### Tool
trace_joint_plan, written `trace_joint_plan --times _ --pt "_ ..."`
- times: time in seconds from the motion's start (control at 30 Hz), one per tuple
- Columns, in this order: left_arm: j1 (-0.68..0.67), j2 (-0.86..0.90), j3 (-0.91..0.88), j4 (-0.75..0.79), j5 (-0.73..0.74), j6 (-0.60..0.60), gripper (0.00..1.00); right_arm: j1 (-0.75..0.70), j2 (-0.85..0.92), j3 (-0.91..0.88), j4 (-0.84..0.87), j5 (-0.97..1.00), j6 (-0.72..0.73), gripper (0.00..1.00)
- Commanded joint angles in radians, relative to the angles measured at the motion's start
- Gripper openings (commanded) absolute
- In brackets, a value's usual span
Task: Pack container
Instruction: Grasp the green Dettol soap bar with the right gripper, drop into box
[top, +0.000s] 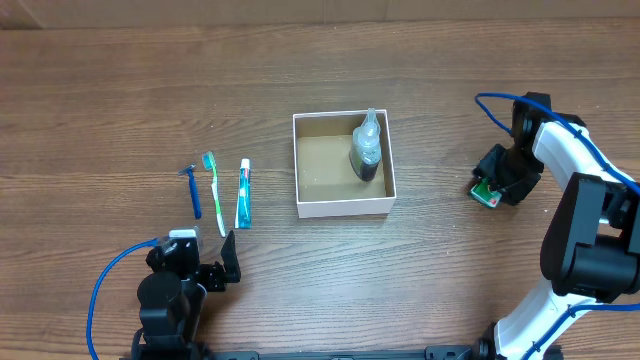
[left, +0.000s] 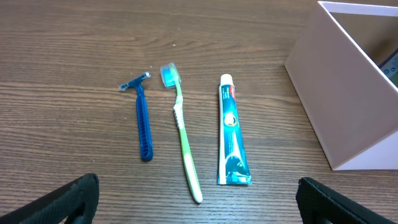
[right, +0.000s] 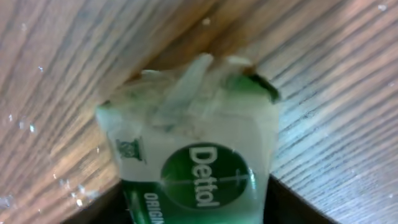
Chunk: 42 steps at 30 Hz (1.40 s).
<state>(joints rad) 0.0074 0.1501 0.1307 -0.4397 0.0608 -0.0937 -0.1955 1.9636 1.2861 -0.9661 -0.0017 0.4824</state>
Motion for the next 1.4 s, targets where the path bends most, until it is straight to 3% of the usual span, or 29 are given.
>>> trace_joint_plan --times 0.0,0.1,0.2,0.43,0.53,0.63,0.73,0.9,0.97,1.07,1.13,1.17,1.23,1.37 --pt "0.006 -0.011 -0.005 0.003 0.015 0.012 1.00 0.005 -0.014 0.015 -0.035 -0.031 -0.041 0.52" --pt "0.006 -0.011 -0.005 0.003 0.015 0.011 1.00 0.010 -0.084 0.036 -0.101 -0.055 -0.041 0.43" --pt "0.006 -0.011 -0.005 0.003 0.015 0.011 1.00 0.069 -0.249 0.043 -0.186 -0.099 -0.041 0.42" --pt "0.006 -0.011 -0.005 0.003 0.015 0.012 1.00 0.445 -0.521 0.043 -0.172 -0.127 -0.145 0.42" --pt "0.006 -0.011 -0.005 0.003 0.014 0.011 1.00 0.616 -0.518 0.043 -0.087 -0.121 -0.257 0.42" --pt "0.006 -0.011 -0.005 0.003 0.015 0.011 1.00 0.721 -0.486 0.043 0.003 -0.108 -0.429 0.36" --pt "0.006 -0.011 -0.005 0.003 0.015 0.011 1.00 0.763 -0.444 0.043 0.072 -0.104 -0.586 0.36" --pt "0.006 -0.011 -0.005 0.003 0.014 0.012 1.00 0.764 -0.365 0.043 0.157 -0.109 -0.669 0.38" --pt "0.006 -0.011 -0.005 0.003 0.015 0.012 1.00 0.764 -0.334 0.043 0.177 -0.105 -0.697 0.44" --pt "0.006 -0.011 -0.005 0.003 0.014 0.011 1.00 0.763 -0.285 0.043 0.198 -0.113 -0.718 0.46" --pt "0.006 -0.011 -0.005 0.003 0.014 0.012 1.00 0.767 -0.292 0.048 0.172 -0.158 -0.713 0.69" --pt "0.006 -0.011 -0.005 0.003 0.015 0.011 1.00 0.768 -0.299 0.056 0.148 -0.165 -0.680 0.73" --pt "0.006 -0.011 -0.005 0.003 0.015 0.012 1.00 0.768 -0.319 0.083 0.084 -0.165 -0.578 0.93" --pt "0.006 -0.011 -0.005 0.003 0.015 0.011 1.00 0.767 -0.386 0.145 -0.050 -0.165 -0.434 1.00"
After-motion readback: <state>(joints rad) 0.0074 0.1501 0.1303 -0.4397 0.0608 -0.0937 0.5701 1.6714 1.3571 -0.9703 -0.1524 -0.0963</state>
